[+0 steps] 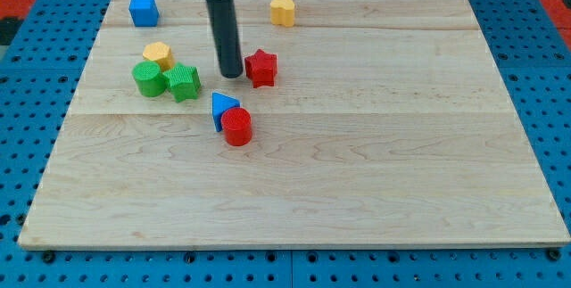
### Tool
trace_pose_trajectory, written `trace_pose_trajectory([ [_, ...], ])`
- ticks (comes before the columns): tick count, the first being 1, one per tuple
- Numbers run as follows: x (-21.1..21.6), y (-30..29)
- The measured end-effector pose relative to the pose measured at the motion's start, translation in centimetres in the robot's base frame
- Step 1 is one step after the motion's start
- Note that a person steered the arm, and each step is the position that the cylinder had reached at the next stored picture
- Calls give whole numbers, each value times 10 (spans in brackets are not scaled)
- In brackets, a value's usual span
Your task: Place the red star to parallel right of heart
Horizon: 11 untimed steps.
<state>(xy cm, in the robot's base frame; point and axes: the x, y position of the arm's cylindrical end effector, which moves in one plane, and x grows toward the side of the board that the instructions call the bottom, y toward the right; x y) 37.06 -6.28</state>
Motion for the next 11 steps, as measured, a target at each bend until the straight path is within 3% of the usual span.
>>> trace_pose_trajectory([
  [1,-29,80],
  [2,-25,137],
  [3,15,101],
  [5,-42,205],
  [6,-18,192],
  [7,-20,235],
  [9,-117,250],
  [11,-77,241],
])
